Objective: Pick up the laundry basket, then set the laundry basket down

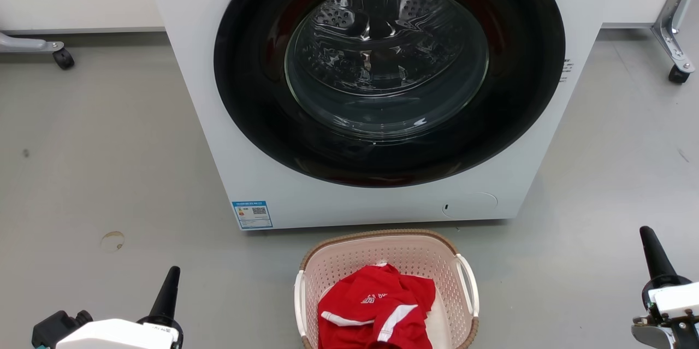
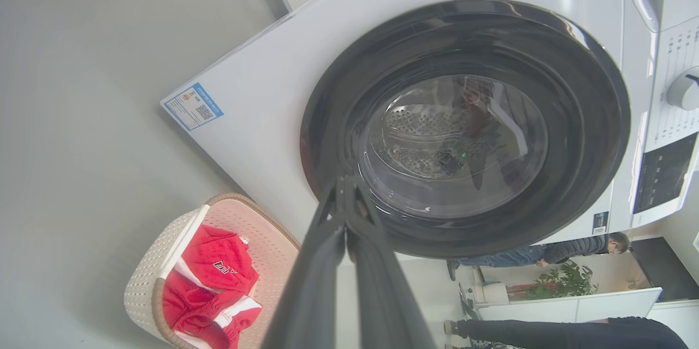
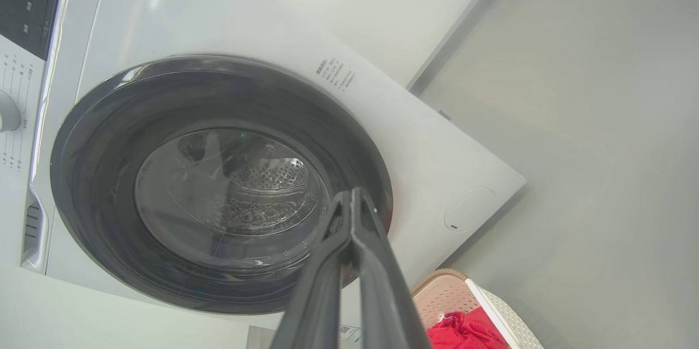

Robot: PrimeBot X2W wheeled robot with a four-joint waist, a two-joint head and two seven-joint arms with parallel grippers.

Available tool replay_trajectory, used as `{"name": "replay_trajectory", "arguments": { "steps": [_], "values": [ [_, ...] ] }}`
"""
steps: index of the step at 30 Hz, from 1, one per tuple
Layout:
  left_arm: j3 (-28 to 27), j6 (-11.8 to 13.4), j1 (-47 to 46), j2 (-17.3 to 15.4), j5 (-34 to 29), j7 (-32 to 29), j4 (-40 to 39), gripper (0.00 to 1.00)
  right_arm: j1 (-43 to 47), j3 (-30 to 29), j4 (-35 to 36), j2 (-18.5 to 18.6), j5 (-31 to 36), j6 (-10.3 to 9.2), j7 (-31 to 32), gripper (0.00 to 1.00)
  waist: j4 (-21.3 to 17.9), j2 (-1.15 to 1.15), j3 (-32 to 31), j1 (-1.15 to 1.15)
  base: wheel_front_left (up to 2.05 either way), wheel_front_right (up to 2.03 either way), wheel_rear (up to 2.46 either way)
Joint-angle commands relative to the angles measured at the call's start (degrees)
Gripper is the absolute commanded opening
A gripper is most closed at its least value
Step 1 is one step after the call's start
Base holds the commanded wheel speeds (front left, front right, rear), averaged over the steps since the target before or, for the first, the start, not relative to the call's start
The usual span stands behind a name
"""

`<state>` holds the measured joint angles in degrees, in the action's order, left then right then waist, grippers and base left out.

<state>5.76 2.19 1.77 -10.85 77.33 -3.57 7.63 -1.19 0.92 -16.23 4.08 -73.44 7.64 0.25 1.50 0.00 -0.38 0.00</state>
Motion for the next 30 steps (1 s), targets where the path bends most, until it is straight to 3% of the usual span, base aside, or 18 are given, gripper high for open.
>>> {"name": "replay_trajectory", "arguments": {
  "steps": [1, 30],
  "values": [
    [-2.4, -1.1, -3.7, -0.1, 1.4, -0.4, -0.7, 0.00, -3.6, -0.1, 1.7, 1.1, -1.7, -0.10, 0.7, 0.00, -0.1, 0.00, 0.0, 0.00, 0.00, 0.00, 0.00],
    [-9.9, -8.2, -7.2, 6.1, 13.0, -2.0, 5.2, 0.00, -4.7, -5.8, 2.1, -0.5, -16.0, -0.14, 5.0, 0.00, -1.2, 0.00, 0.5, 0.00, 0.00, 0.00, 0.00]
  ]
}}
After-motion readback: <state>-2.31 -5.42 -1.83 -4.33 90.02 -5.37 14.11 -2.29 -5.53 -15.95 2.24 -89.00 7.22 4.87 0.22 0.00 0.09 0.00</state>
